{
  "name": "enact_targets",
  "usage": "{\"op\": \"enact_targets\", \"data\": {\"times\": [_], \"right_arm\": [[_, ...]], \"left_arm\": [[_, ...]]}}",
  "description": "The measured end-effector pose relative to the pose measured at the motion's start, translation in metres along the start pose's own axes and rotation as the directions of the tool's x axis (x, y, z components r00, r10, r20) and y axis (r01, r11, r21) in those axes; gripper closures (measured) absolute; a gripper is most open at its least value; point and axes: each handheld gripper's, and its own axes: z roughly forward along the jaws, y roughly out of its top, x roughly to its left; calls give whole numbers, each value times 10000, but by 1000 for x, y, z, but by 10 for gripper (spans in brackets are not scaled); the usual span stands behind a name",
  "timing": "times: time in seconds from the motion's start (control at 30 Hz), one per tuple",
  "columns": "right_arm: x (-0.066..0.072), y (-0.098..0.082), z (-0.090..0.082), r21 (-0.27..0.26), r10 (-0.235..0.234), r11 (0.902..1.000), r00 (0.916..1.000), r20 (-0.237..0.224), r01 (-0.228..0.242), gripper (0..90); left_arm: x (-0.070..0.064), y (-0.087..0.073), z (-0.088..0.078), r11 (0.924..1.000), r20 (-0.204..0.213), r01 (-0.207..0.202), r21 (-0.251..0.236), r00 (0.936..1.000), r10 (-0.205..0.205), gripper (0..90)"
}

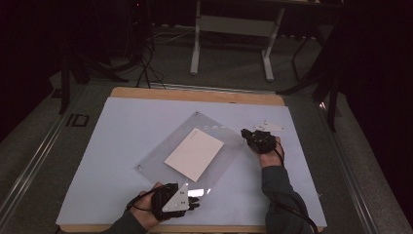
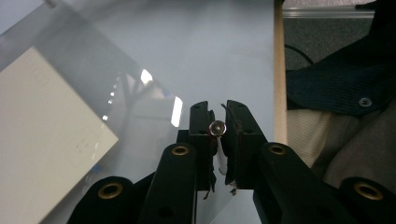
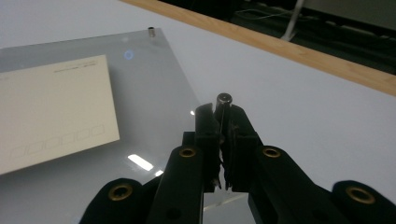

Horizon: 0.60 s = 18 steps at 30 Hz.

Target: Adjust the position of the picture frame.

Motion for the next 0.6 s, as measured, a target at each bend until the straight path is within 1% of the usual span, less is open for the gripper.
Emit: {"op": "enact_targets", "data": {"times": [0.13, 0.2, 0.23, 0.27, 0.3, 0.33, 0.43, 0.47, 0.5, 0.6], "right_arm": [[5, 5, 16, 136, 14, 9999, 10000, -43, -14, 857], [6, 7, 23, 131, 84, 9999, 9999, -119, -82, 857], [6, 7, 23, 131, 84, 9999, 9999, -119, -82, 857], [7, 8, 26, 201, 85, 9998, 9997, -216, -80, 857], [10, 12, 34, 263, 121, 9996, 9995, -282, -114, 857], [11, 14, 37, 287, 79, 9996, 9996, -282, -71, 857], [17, 20, 45, 269, -12, 9996, 9995, -315, 20, 857], [19, 22, 48, 296, -15, 9996, 9996, -283, 24, 857], [20, 24, 51, 348, 0, 9994, 9994, -348, 12, 857], [22, 29, 57, 363, 52, 9993, 9995, -312, -41, 856]], "left_arm": [[-5, 5, 8, 9999, 210, -85, 128, 9997, 82, 819], [-8, 8, 12, 9996, 260, -182, 217, 9995, 177, 819], [-8, 8, 12, 9996, 260, -182, 217, 9995, 177, 818], [-8, 8, 12, 9996, 260, -182, 217, 9995, 177, 818], [-12, 14, 18, 9988, 314, -381, 306, 9988, 372, 819], [-13, 16, 19, 9986, 326, -416, 333, 9986, 405, 819], [-14, 21, 24, 9979, 423, -563, 306, 9976, 550, 820], [-14, 22, 25, 9981, 478, -551, 276, 9974, 537, 820], [-14, 23, 26, 9982, 451, -551, 219, 9975, 541, 820], [-11, 24, 29, 9985, 449, -521, 167, 9977, 513, 821]]}}
